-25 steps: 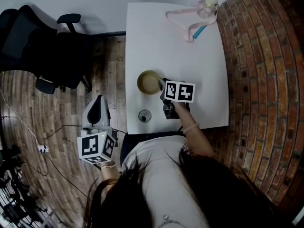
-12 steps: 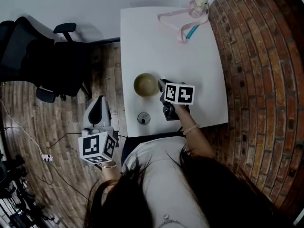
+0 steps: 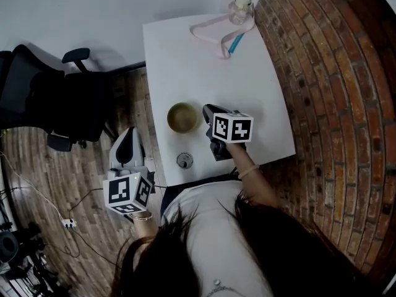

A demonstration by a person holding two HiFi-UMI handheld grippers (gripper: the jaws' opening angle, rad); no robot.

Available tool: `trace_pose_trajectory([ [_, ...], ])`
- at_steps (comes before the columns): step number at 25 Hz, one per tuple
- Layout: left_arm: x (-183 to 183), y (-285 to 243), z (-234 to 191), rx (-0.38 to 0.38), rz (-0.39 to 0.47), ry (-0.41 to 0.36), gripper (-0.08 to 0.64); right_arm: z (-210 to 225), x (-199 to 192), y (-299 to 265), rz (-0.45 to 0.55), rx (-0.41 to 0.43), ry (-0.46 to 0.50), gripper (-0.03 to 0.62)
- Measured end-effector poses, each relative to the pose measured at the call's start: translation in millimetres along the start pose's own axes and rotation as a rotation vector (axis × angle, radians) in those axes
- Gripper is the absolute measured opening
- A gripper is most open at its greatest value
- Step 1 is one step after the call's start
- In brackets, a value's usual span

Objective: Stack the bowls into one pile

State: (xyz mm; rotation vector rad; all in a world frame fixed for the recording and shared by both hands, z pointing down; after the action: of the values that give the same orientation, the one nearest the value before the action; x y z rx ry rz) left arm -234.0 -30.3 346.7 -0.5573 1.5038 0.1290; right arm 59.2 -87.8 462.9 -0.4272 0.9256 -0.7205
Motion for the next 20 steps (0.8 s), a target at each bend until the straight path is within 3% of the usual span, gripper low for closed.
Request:
trace_pose_trajectory([
  [20, 30, -36, 33, -0.172, 0.039, -0.083, -0.002, -10, 23, 50, 0.175, -0.021, 0.114, 0.003],
])
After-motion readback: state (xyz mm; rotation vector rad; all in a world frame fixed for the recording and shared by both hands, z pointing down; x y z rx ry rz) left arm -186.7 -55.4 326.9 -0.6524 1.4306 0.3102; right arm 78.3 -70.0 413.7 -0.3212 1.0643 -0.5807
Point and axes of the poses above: the fingertips, and each gripper's own axes: y backward along the fingers, z to its right, x out of its top, the point moved 10 cm from there along y, backward along the fingers, and after that the axes turned 8 degrees about -y, right-handed, at the moved point
